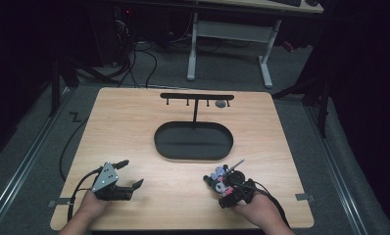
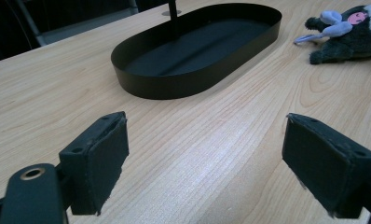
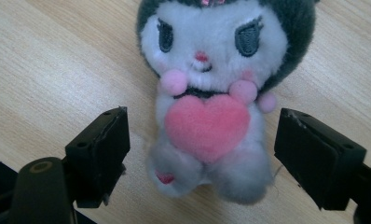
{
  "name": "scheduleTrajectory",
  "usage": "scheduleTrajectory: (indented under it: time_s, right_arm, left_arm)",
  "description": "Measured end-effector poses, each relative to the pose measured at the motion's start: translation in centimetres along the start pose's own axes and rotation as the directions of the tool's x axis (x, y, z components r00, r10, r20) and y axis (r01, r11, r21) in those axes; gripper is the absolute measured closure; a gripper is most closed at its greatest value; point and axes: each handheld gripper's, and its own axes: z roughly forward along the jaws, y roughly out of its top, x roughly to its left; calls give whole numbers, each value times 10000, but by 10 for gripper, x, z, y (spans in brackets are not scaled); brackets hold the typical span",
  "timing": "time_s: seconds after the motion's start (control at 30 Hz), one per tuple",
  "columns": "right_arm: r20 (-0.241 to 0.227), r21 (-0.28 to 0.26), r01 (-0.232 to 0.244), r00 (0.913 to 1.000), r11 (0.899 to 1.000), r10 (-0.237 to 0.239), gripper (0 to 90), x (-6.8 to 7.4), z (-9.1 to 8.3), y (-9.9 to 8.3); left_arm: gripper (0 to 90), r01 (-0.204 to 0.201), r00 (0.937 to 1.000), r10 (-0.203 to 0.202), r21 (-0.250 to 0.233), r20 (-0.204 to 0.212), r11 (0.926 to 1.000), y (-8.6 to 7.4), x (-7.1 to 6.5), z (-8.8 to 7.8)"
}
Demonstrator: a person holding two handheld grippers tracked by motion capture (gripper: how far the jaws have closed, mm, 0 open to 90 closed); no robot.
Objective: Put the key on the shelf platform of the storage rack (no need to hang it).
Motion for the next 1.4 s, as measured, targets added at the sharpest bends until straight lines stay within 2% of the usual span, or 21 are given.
scheduleTrajectory:
  time_s: [0.33,0.67,1.1,1.27,1.3,1.4]
  right_arm:
    - [235,-204,-27,9997,9998,32,300,-1,2,-3]
    - [215,-273,-131,9997,9995,137,441,-1,4,-5]
    - [418,-767,-38,9991,9970,70,467,-2,-11,3]
    - [367,-924,-250,9989,9954,285,467,-5,-17,8]
    - [317,-1025,-108,9994,9947,141,467,-7,-18,9]
    - [271,-1050,-227,9993,9942,256,467,-7,-20,11]
  left_arm:
    - [154,-8,10000,8,12,3,10000,0,0,0]
    - [154,25,10000,-25,32,9,10000,0,0,1]
    - [154,8,10000,-8,1,11,10000,0,0,0]
    - [154,5,10000,-5,0,12,10000,0,0,0]
    - [154,-3,10000,3,11,16,10000,0,0,0]
    - [154,-13,10000,13,14,14,10000,0,0,0]
